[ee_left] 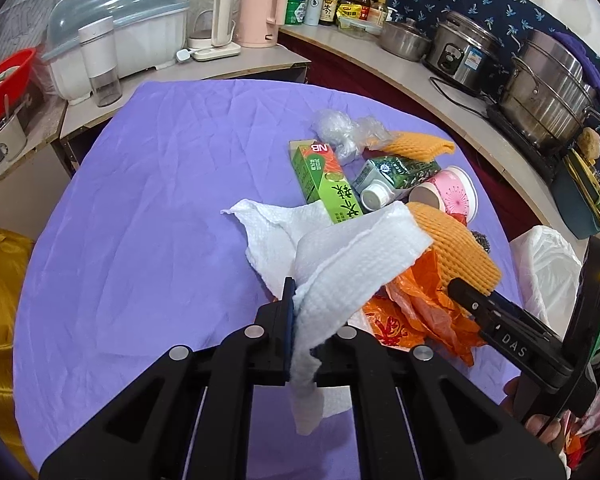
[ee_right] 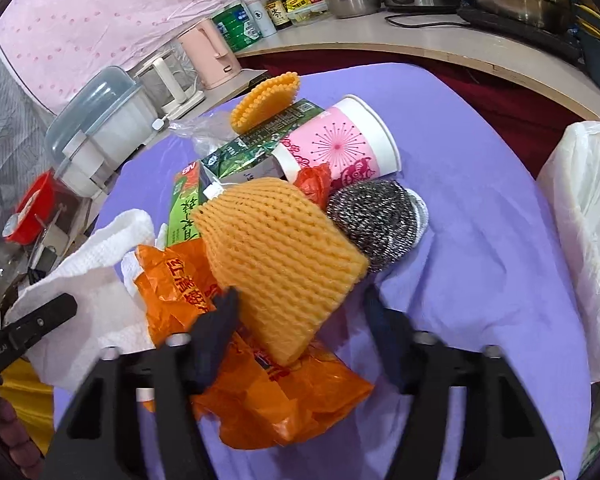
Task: Collect trash
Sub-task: 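Grasp the white paper towel with the left tool while the right tool grasps the orange foam net, then carry the paper towel and foam net over the white trash bag with both tools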
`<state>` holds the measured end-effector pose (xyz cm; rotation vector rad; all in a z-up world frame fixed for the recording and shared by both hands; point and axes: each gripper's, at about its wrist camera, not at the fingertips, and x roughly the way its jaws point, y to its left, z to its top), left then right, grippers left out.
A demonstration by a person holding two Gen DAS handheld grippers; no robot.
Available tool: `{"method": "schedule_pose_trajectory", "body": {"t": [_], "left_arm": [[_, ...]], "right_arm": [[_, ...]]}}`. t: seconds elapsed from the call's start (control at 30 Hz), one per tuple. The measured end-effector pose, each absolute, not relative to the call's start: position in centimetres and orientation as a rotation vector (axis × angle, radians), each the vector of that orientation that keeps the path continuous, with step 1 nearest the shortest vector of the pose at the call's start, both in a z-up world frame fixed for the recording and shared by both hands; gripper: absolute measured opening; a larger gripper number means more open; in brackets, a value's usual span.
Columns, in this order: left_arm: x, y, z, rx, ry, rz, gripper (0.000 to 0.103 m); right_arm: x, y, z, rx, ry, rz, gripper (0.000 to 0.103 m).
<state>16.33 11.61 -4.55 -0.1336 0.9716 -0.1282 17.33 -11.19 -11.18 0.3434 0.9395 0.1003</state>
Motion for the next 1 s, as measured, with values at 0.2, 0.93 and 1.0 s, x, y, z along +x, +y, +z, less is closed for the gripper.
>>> {"method": "schedule_pose_trajectory", "body": {"t": [0.2,0.93,1.0], "left_arm": [[15.8,11.4,-3.6,-0.123,0.952,-0.139,0.006],[10.3,-5.1,6.7,0.038,0.738,-0.449,0.006],[10.2,-8.1,6.6,0.063,0.740,-0.500,0.006]], "right_arm": [[15.9,-10.9,-8.8,0.329,0.901,0.118,0.010],[3.9,-25.5,2.6,0.348,0.647,-0.157,0.010],[2.6,-28.3,1.9,0.372,0.655,-0.221,0.010]]}}
